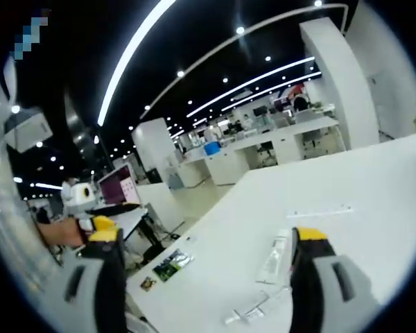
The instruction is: Arrange the skincare products in the storage area until every visible bottle or jar stands upright without overlapping.
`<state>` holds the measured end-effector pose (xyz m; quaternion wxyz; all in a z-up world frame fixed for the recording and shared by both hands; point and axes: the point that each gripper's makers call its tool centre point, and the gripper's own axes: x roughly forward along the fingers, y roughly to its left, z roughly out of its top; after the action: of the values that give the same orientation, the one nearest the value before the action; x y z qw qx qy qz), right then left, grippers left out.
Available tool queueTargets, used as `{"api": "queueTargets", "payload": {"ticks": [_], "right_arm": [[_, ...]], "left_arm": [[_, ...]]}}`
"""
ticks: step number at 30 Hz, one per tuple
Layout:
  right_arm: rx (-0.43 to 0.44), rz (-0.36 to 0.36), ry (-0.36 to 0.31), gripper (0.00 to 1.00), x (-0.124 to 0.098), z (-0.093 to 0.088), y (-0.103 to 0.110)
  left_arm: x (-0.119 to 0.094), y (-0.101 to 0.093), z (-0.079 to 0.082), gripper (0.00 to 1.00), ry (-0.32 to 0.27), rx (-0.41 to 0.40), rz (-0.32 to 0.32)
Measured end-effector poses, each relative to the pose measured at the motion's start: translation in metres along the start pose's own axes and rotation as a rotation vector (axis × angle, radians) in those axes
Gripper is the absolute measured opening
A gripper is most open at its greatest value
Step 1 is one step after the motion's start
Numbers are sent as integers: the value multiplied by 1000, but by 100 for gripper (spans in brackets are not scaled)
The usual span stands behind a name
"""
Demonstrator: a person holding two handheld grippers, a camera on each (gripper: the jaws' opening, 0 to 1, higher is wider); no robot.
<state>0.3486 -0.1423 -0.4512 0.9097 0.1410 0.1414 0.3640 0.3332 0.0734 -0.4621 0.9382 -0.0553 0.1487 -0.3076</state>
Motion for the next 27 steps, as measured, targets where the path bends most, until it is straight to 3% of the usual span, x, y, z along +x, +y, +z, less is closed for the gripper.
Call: {"api": "queueTargets", "payload": {"ticks": [2,5,6,8,10,13,15,21,24,25,27], "right_arm": [[-13,7,15,98,2,-5,2],[-9,22,45,98,6,-18,5],[-10,24,73,98,7,-29,6],[-4,36,87,97,8,-38,10],[-11,44,100,88,9,-43,13],[-64,45,118,73,9,-50,17],[-63,64,116,75,11,-49,22],[-102,110,138,70,14,-59,22],[-178,115,108,56,11,-57,18],[-178,118,99,51,9,-57,17],[-146,114,53,48,8,-53,14]], "left_arm": [[0,3,-1,100,-12,3,16],[-3,19,3,100,-103,47,117],[-2,19,-3,100,-94,29,122],[-2,14,-1,100,-131,21,111],[0,10,1,100,-150,21,104],[4,-1,1,99,-142,57,71],[7,-9,-1,98,-122,96,54],[20,-23,-9,99,-118,112,31],[29,-28,-13,100,-113,108,23],[32,-31,-13,99,-109,110,18],[37,-36,-13,100,-94,122,5]]}}
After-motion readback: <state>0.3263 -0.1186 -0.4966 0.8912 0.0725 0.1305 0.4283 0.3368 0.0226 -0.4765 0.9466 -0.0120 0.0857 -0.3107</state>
